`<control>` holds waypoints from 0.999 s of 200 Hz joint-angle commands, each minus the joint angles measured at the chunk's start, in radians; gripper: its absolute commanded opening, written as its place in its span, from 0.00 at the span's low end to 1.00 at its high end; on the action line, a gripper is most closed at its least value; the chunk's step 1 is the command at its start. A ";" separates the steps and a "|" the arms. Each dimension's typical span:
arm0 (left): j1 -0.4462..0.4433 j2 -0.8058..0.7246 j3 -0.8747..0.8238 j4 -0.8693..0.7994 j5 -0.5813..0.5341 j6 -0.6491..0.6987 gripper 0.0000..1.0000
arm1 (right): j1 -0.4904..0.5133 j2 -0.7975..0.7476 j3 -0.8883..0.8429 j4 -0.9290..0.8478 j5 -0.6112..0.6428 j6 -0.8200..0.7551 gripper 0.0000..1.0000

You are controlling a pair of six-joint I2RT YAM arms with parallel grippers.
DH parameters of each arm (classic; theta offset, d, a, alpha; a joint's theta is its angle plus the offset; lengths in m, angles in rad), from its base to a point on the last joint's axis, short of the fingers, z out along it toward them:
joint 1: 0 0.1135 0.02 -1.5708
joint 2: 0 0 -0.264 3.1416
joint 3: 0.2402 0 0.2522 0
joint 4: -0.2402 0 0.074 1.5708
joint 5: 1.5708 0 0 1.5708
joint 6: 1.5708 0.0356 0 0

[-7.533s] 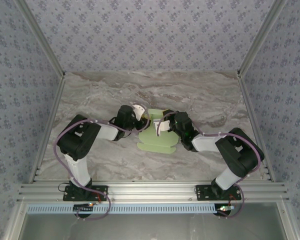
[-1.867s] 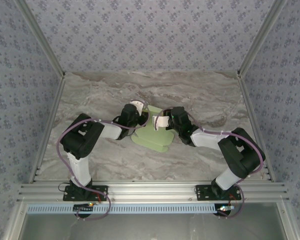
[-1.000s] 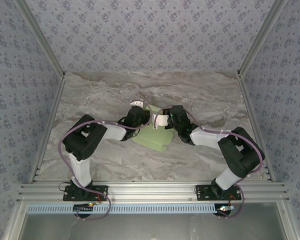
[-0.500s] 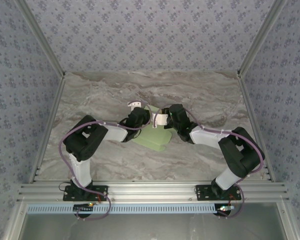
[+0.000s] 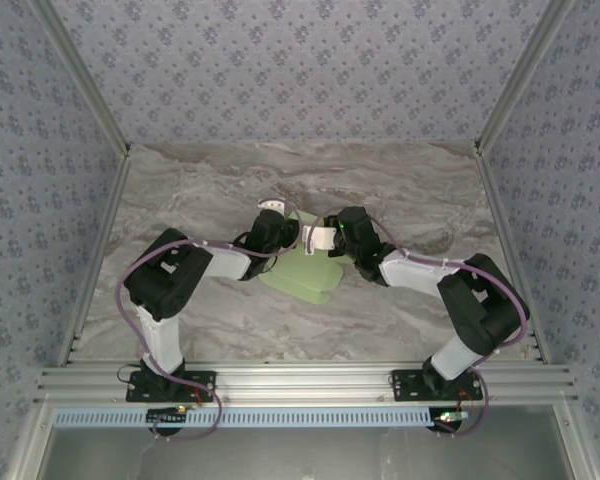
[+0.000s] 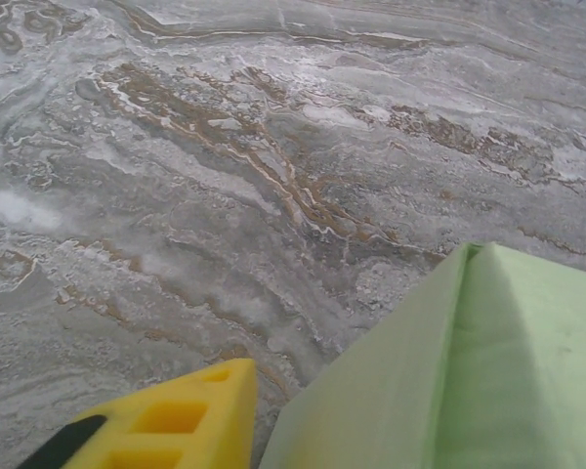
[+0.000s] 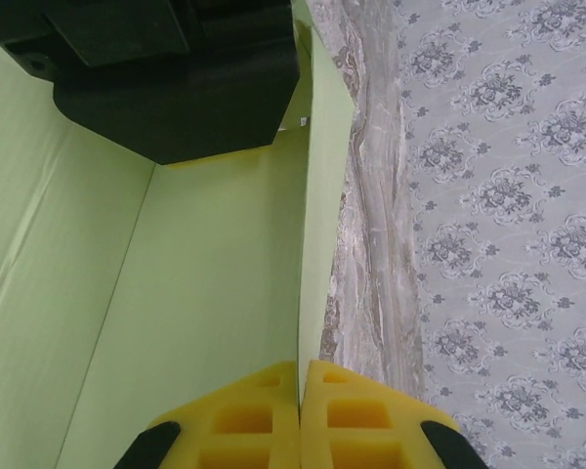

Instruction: Fold the paper box

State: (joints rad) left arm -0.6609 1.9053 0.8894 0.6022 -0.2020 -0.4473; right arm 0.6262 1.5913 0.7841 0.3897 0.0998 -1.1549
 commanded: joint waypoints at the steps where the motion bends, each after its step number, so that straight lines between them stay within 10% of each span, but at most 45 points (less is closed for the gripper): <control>1: 0.048 -0.017 0.017 0.038 -0.086 -0.017 0.27 | 0.013 0.018 -0.009 -0.143 -0.094 0.003 0.00; 96: 0.049 -0.022 0.033 -0.088 -0.311 -0.161 0.30 | 0.018 0.020 -0.005 -0.160 -0.093 0.009 0.00; 200: 0.049 -0.117 -0.033 -0.009 0.104 0.006 0.57 | -0.002 0.035 0.030 -0.151 -0.045 0.038 0.00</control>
State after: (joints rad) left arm -0.6334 1.8542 0.8581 0.5434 -0.1722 -0.4850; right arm 0.6205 1.6043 0.8078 0.3641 0.0856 -1.1286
